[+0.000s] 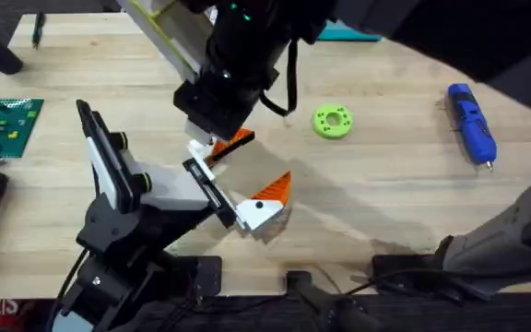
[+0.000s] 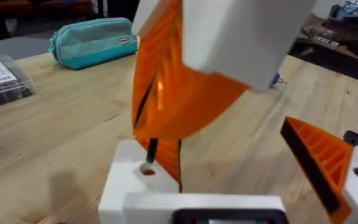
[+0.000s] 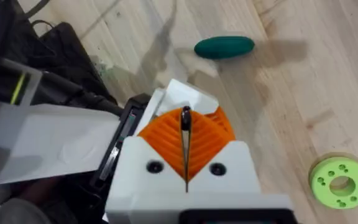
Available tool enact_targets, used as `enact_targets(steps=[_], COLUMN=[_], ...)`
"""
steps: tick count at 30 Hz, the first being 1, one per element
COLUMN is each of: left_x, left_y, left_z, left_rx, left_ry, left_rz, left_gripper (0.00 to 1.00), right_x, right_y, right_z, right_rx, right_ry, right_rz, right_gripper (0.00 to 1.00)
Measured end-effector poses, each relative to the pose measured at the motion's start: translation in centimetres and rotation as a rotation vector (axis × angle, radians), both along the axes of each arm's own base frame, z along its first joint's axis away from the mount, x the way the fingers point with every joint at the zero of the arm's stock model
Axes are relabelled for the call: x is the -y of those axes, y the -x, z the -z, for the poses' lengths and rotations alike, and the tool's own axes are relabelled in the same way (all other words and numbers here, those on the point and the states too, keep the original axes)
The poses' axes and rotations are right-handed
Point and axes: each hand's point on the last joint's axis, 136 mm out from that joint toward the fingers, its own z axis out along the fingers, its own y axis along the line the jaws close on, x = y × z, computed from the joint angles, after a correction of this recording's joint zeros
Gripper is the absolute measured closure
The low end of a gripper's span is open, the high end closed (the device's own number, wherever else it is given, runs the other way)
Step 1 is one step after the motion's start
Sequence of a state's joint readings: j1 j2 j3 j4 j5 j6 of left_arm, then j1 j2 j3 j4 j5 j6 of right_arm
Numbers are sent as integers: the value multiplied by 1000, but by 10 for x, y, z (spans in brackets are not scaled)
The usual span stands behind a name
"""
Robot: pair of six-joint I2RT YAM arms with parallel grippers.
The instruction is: Pick up the gripper from the table and insert it into the empty holder that is missing its gripper. Then pick up a screw, insert it into the mounting hole, and use the screwdriver to tighten it. Finally, clean up the table by picking up the vegetable and placing it into the bucket.
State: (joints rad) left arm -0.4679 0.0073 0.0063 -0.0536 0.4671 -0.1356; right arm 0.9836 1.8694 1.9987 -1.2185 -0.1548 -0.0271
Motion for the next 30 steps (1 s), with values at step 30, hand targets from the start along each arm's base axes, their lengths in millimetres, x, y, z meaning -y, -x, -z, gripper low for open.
enact_targets(steps=[30], left_x=[0], left_y=[0], left_z=[0], left_rx=[0], left_ry=[0], left_rz=[0], left_gripper=[14], right_x=[-1], right_y=[0], right_z=[12], right_rx=[-14], right_ry=[20], right_rz=[0], right_gripper=[993])
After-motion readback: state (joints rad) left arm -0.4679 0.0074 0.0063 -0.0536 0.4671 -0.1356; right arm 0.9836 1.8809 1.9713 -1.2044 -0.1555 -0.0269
